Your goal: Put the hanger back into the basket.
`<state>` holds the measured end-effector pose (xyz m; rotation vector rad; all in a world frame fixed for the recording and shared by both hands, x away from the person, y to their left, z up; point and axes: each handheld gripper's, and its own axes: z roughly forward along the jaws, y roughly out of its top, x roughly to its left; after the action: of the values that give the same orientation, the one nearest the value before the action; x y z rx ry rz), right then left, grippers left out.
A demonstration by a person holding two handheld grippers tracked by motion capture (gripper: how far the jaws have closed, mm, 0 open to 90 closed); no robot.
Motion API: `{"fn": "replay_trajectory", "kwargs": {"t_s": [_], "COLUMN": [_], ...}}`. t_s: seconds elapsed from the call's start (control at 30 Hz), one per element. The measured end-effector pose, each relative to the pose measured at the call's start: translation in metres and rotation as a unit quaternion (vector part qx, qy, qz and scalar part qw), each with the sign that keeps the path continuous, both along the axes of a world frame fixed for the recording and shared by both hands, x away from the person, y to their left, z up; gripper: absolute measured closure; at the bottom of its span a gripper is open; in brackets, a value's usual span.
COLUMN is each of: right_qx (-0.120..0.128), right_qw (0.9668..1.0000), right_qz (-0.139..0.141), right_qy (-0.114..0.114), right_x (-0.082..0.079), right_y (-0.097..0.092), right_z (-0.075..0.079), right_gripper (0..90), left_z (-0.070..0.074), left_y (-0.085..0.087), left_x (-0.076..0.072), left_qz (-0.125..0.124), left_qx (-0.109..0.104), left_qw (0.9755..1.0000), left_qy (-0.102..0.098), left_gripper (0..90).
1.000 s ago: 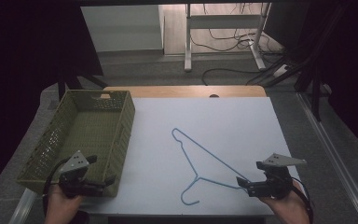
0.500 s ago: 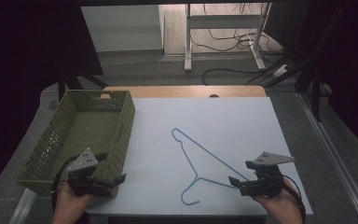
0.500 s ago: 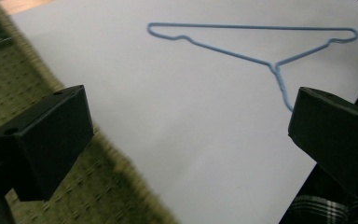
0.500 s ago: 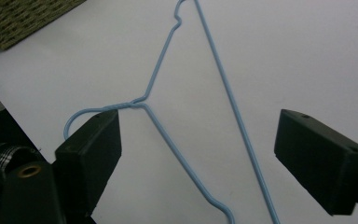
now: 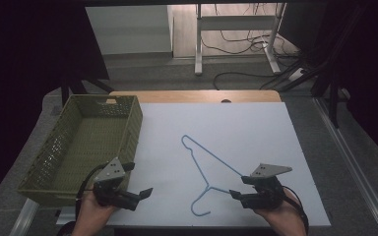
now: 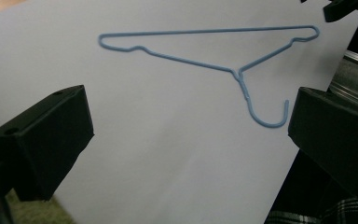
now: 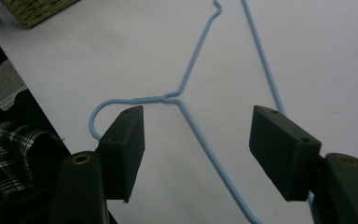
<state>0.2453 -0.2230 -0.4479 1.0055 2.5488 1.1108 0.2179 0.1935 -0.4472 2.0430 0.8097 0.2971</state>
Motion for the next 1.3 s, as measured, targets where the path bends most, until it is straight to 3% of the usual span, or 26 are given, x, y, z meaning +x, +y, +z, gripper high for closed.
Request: {"fn": "replay_trajectory", "kwargs": {"t_s": [0.23, 0.33, 0.53, 0.83, 1.0, 1.3], "right_qx": [-0.015, -0.016, -0.047, -0.064, -0.072, -0.107], "right_qw": [0.9997, 0.9993, 0.9969, 0.9943, 0.9920, 0.9857], "right_qz": [0.019, 0.033, 0.063, 0.083, 0.099, 0.130], "right_qy": [-0.001, 0.008, 0.003, 0.019, 0.028, 0.016], "right_x": [0.003, 0.004, 0.007, 0.028, 0.037, 0.047], "right_y": [0.014, 0.020, 0.031, 0.032, 0.031, 0.034], "right_z": [-0.007, -0.011, -0.021, -0.039, -0.047, -0.058], "right_gripper": [42.6, 44.2, 53.8, 65.4, 70.3, 78.0], "left_z": [-0.006, -0.010, -0.018, -0.027, -0.029, -0.032], "left_y": [-0.018, -0.025, -0.034, -0.037, -0.038, -0.040], "left_x": [0.003, 0.006, 0.012, 0.018, 0.018, 0.018], "left_qz": [-0.025, -0.032, -0.040, -0.040, -0.042, -0.050], "left_qx": [-0.004, -0.001, -0.001, 0.004, 0.005, 0.014], "left_qw": [0.9996, 0.9994, 0.9991, 0.9990, 0.9988, 0.9983], "left_qy": [0.008, 0.008, 0.010, 0.018, 0.022, 0.028], "left_gripper": [0.1, 0.2, 0.2, 0.3, 0.4, 0.4]}}
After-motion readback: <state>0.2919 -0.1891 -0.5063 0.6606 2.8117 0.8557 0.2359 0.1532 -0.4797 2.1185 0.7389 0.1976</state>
